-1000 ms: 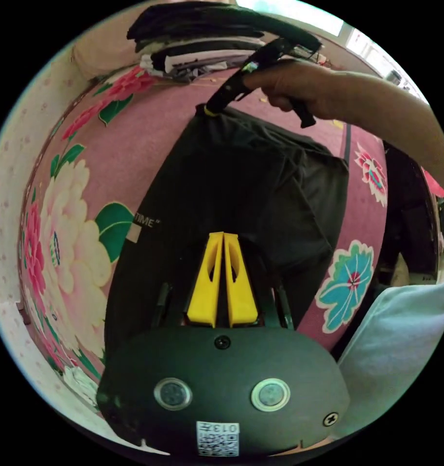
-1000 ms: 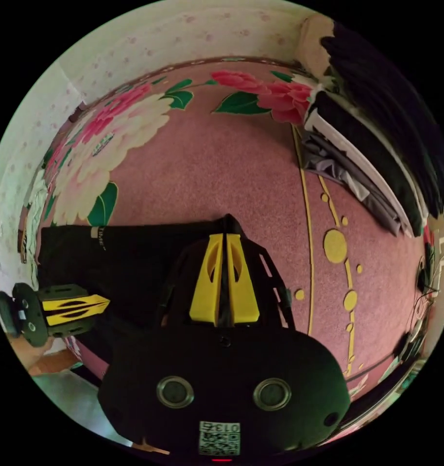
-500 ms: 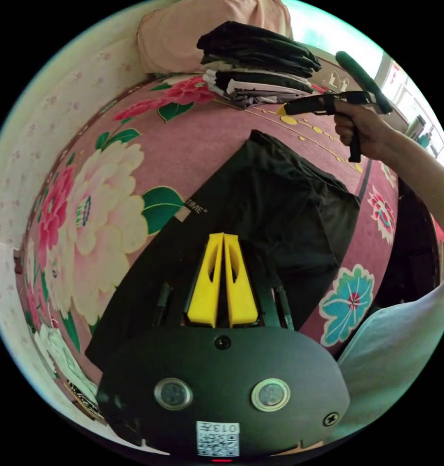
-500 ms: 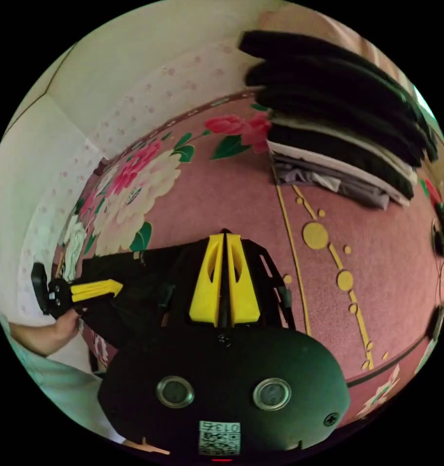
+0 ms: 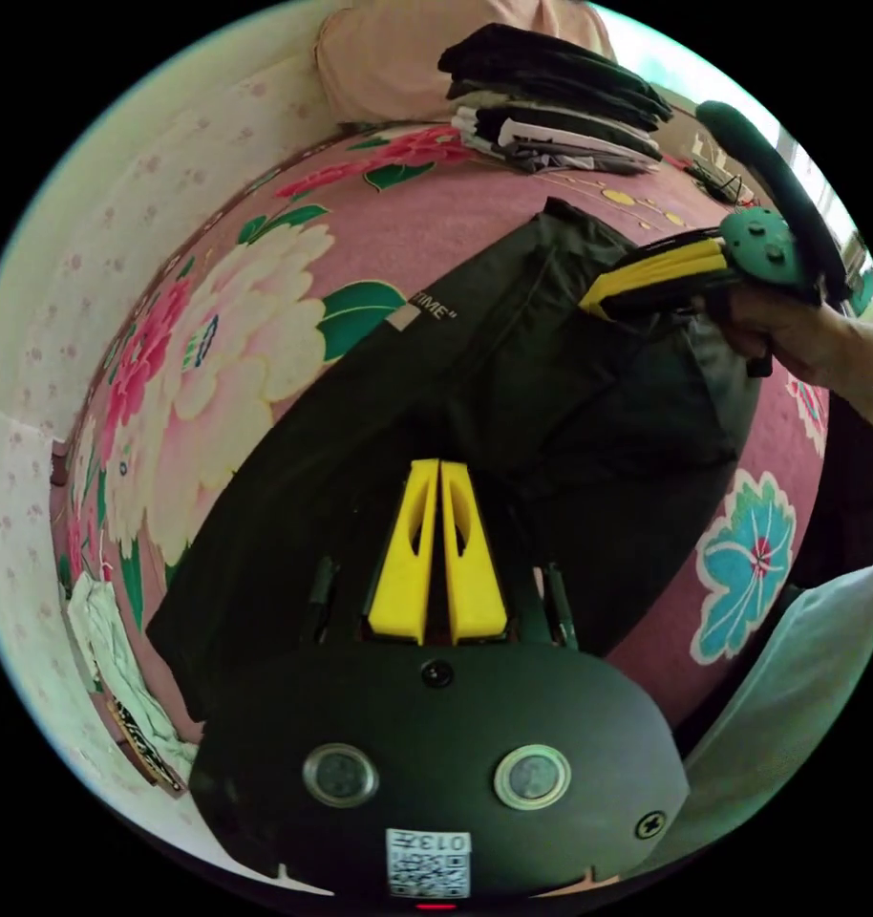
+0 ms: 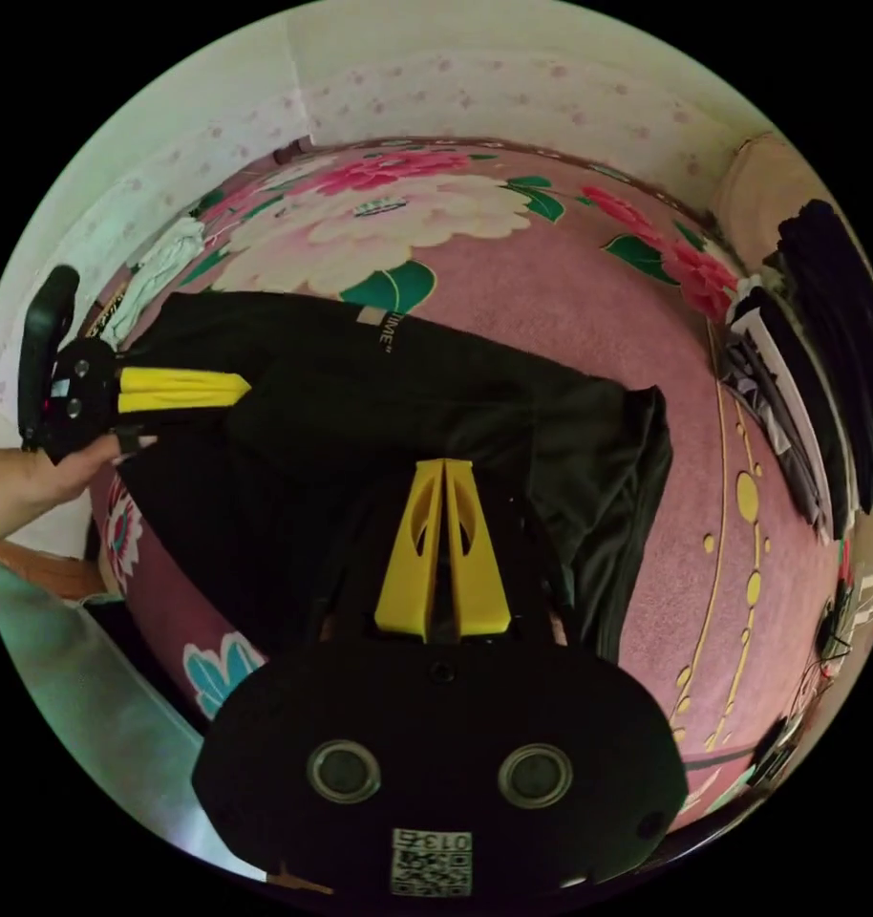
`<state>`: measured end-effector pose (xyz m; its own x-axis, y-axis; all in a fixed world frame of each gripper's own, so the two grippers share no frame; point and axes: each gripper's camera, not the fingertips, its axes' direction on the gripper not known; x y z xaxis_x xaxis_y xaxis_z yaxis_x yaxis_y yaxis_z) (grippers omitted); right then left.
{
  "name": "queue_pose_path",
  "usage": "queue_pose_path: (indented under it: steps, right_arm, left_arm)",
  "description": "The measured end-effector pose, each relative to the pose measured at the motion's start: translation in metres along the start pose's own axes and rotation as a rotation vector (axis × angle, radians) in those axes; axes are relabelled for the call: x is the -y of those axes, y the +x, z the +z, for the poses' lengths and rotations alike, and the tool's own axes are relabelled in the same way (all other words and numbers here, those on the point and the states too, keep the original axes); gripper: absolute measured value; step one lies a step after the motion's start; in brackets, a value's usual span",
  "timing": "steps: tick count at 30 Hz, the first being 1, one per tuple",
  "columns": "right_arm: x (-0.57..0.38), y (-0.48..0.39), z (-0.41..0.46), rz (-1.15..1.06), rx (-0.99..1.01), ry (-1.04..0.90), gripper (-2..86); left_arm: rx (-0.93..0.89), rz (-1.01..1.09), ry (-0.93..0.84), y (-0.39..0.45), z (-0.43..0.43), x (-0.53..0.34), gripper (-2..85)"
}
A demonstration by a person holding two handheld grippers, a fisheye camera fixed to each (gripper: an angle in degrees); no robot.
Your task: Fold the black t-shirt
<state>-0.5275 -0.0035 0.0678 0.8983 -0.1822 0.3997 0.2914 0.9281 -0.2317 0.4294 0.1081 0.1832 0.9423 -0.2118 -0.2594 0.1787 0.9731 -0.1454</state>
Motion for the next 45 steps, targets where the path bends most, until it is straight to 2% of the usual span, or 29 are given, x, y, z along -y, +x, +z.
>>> queue_pose_path:
  steps: [2, 3, 4, 6, 10, 14, 18, 22, 25, 28, 29, 32, 34, 37, 41, 45]
  right_arm:
    - [0.021, -0.005, -0.009, 0.005, -0.010, -0.029, -0.1]
    - [0.025, -0.007, -0.017, 0.012, -0.034, 0.023, -0.1]
    - [0.034, -0.013, -0.036, 0.017, -0.069, 0.123, -0.1]
    - [0.055, -0.028, -0.053, -0.011, -0.085, 0.175, -0.1]
    - [0.116, -0.090, -0.051, -0.180, 0.083, 0.115, -0.1]
    - [0.180, -0.199, -0.026, -0.416, 0.234, 0.077, -0.1]
    - [0.236, -0.313, 0.009, -0.616, 0.357, 0.016, -0.1]
    - [0.292, -0.436, 0.046, -0.823, 0.415, -0.037, -0.2]
    - [0.326, -0.505, 0.072, -0.925, 0.408, -0.086, -0.1]
    - [0.354, -0.552, 0.104, -0.988, 0.312, -0.153, 0.0]
    - [0.365, -0.562, 0.117, -0.987, 0.258, -0.193, 0.0]
    - [0.402, -0.565, 0.116, -0.896, 0.426, -0.211, 0.5]
    - [0.418, -0.559, 0.104, -0.883, 0.512, -0.145, 1.3]
    - [0.453, -0.545, 0.096, -0.836, 0.451, -0.052, 6.8]
    - [0.506, -0.549, 0.118, -0.855, 0.382, -0.114, 11.6]
    - [0.532, -0.570, 0.142, -0.945, 0.311, -0.167, 12.0]
  left_arm:
    - [-0.080, -0.086, -0.081, -0.023, 0.002, -0.015, -0.3]
    - [-0.096, -0.114, -0.087, -0.031, 0.000, -0.021, -0.3]
    - [-0.111, -0.204, -0.023, -0.047, -0.009, -0.041, -0.3]
    - [-0.113, -0.369, 0.068, -0.075, -0.024, -0.083, -0.3]
    - [-0.073, -0.709, 0.047, -0.133, -0.031, -0.206, -0.3]
    - [0.036, -0.875, -0.041, -0.172, -0.026, -0.311, -0.4]
    - [0.053, -0.894, -0.058, -0.195, -0.013, -0.359, -0.4]
    - [0.058, -0.740, -0.057, -0.208, 0.005, -0.381, -0.3]
    - [0.093, -0.683, -0.101, -0.225, 0.023, -0.397, -0.3]
    - [0.036, -0.741, -0.148, -0.254, 0.044, -0.425, -0.2]
    - [-0.005, -0.773, -0.112, -0.266, 0.046, -0.438, -0.2]
    - [-0.037, -0.804, -0.084, -0.284, 0.048, -0.467, 0.3]
    - [-0.049, -0.811, -0.052, -0.291, 0.044, -0.482, 1.1]
    - [-0.140, -0.877, -0.018, -0.304, 0.048, -0.508, 4.6]
    - [-0.302, -0.993, -0.021, -0.322, 0.073, -0.536, 9.5]
    - [-0.351, -1.075, -0.021, -0.340, 0.085, -0.552, 10.5]
